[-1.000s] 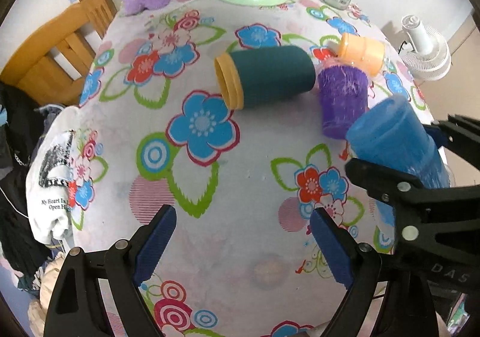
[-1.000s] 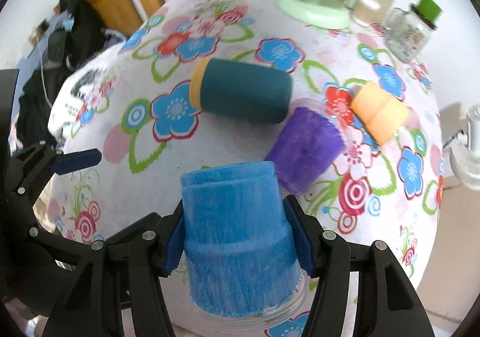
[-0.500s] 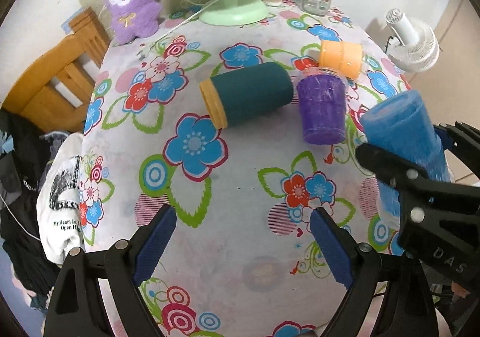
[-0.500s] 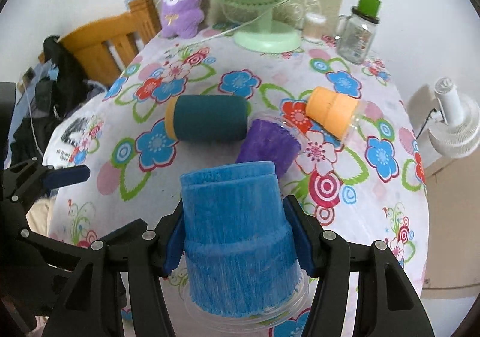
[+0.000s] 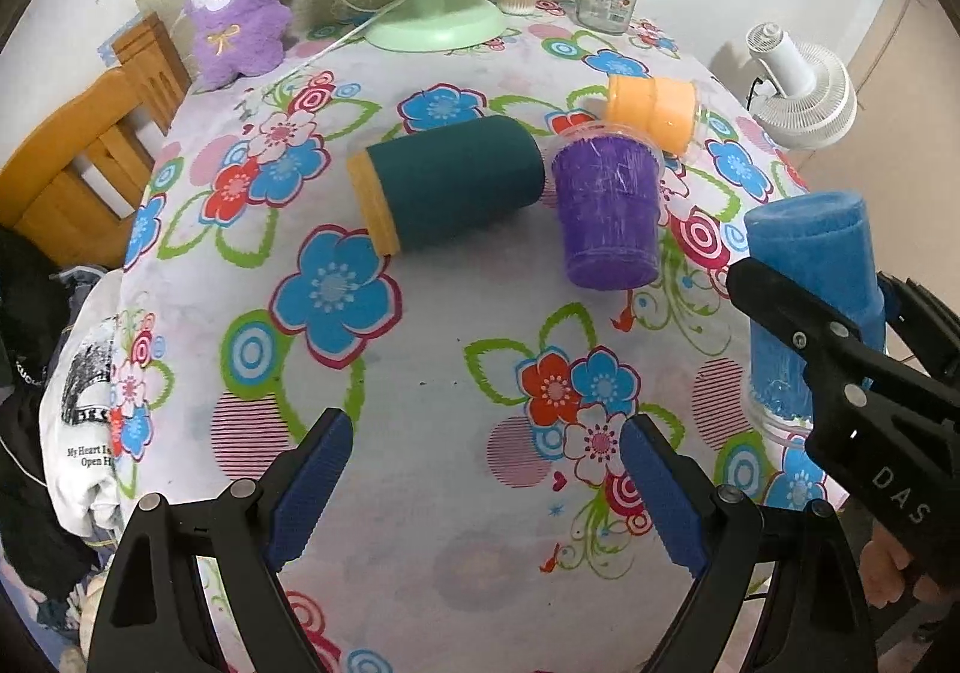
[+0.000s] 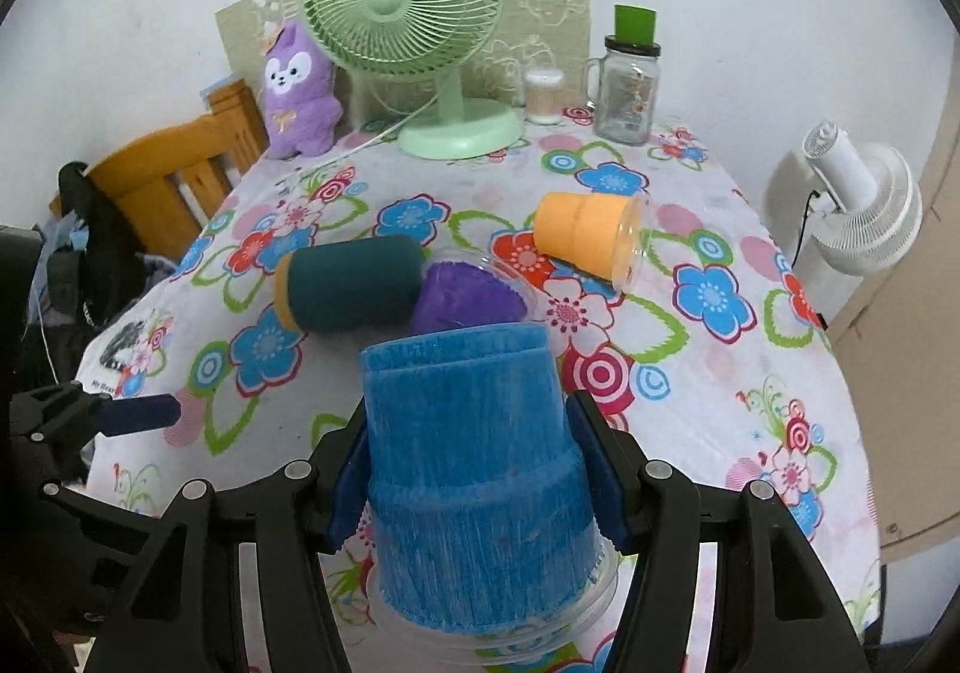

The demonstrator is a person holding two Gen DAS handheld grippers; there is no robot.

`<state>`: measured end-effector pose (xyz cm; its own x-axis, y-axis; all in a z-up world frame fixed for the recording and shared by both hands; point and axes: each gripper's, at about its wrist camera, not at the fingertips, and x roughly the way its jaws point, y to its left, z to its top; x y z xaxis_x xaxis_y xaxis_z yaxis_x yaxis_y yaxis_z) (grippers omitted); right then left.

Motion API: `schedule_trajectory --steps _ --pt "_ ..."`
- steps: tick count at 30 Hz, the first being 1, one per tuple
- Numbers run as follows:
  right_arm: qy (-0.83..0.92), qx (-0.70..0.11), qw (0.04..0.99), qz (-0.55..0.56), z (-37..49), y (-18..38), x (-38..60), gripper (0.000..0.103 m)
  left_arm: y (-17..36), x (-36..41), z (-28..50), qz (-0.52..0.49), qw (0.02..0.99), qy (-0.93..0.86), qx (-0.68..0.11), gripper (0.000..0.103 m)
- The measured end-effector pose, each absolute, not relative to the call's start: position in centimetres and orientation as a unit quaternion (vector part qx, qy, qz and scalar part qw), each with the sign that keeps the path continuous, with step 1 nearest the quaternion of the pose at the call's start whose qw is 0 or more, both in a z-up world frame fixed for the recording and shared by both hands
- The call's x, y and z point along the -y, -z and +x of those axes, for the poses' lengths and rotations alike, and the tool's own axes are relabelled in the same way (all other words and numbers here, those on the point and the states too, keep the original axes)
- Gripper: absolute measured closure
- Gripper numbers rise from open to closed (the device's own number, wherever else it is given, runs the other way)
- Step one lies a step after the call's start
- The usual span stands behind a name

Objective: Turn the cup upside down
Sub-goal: 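Rotate the blue cup in the right tool until its base faces up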

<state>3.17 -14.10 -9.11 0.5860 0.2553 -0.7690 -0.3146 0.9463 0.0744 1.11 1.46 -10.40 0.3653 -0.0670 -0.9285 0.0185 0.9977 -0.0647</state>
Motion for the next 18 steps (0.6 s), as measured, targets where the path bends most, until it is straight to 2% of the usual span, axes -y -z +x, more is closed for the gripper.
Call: schedule_trajectory --steps 18 --pt "-0.141 -0.363 0.921 0.021 3.3 12.8 14.3 0.039 13.4 -2.6 2.3 -0.033 0.83 0.024 -0.556 0.011"
